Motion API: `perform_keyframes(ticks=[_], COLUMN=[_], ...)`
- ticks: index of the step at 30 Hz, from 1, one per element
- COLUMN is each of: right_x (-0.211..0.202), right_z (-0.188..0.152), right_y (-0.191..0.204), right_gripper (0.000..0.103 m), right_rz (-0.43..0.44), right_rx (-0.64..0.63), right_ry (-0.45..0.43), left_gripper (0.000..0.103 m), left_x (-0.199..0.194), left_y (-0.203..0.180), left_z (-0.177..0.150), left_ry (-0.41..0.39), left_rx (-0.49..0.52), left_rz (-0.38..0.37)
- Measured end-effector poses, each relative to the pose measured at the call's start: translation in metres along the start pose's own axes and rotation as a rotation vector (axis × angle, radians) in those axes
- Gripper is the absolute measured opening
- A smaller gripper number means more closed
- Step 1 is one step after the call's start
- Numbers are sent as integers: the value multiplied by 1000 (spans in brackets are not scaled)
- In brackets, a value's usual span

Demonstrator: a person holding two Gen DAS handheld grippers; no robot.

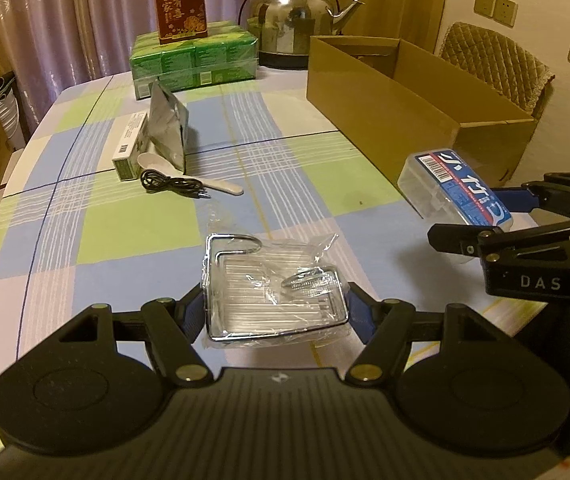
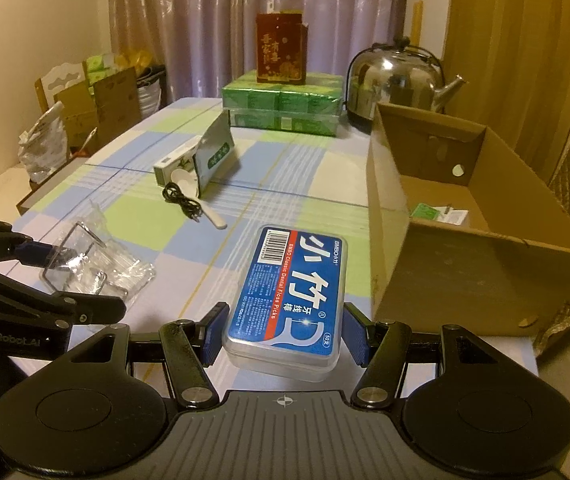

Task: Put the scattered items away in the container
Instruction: 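Lift and carry the soap rack and floss box toward the cardboard box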

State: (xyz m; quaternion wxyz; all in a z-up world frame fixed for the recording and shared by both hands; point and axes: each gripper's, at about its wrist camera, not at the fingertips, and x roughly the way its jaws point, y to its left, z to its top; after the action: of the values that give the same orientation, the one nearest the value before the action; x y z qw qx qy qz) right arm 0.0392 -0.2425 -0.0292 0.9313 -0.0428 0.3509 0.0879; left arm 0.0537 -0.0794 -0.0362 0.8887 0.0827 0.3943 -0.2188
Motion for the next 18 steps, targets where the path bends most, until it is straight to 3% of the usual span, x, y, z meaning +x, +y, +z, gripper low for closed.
perform_keyframes(ticks=[18], right_x=[-29], right_z=[-9], right_y=[-22], right_gripper=[57], right_rz=[-42], right_rx=[49], right_ry=[-31], left_gripper=[66], left_x=[-4], left_y=[-21], left_z=[6], left_ry=[-18], left_rx=[37], left_rz=[-27])
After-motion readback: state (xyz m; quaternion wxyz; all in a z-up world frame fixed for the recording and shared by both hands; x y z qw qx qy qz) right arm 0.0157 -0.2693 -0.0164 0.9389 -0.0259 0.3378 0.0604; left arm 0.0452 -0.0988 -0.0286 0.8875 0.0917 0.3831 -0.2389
